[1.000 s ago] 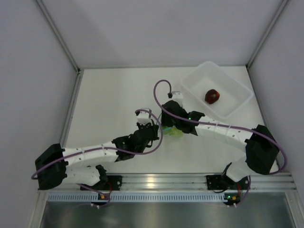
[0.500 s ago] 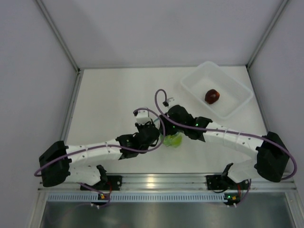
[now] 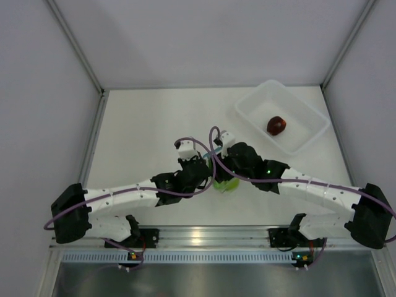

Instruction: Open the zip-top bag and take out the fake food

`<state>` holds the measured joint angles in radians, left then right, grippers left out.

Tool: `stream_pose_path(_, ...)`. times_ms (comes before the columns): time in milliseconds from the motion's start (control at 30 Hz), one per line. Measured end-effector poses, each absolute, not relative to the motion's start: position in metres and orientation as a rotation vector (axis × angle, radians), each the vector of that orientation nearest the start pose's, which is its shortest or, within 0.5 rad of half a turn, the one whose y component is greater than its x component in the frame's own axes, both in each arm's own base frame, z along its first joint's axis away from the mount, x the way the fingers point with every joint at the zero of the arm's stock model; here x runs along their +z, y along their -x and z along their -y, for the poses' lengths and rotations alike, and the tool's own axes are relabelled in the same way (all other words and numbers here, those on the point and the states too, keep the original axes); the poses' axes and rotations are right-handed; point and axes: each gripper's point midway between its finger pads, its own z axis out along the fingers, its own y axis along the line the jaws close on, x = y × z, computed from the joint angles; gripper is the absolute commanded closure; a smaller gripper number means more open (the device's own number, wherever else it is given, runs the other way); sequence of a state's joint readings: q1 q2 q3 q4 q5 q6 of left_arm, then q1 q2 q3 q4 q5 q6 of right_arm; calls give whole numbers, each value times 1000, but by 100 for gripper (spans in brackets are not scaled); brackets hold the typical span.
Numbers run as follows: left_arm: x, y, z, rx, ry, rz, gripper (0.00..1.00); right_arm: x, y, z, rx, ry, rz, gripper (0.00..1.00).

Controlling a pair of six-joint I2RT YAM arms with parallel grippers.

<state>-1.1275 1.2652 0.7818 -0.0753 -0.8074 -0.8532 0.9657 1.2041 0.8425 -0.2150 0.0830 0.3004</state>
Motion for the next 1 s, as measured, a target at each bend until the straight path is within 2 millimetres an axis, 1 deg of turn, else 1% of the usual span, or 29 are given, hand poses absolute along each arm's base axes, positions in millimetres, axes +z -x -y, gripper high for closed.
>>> stream_pose_path(267, 164, -246, 279, -502, 220, -1997, 100, 160, -206, -294, 618, 804, -2071, 100)
stream_pose_path(400, 166, -245, 277, -549, 231, -2011, 100, 162, -207, -294, 623, 801, -2067, 100)
stream_pose_path(533, 167, -246, 274, -588, 246, -1994, 100, 159, -215, -293, 660, 647, -2139, 100)
stream_pose_path(733, 160, -240, 267, -576, 229, -1972, 100, 142, -228, -294, 632, 453, -2239, 100)
stream_pose_path(800, 159, -234, 269, -586, 216, -1967, 100, 142, -233, -292, 624, 381, -2249, 100)
stream_pose_path(933, 162, -226, 277, -656, 206, -1940, 100, 149, -248, -286, 605, 238, -2223, 100)
stream_pose_path(1000, 163, -223, 280, -682, 202, -1926, 100, 151, -252, -284, 597, 187, -2214, 100)
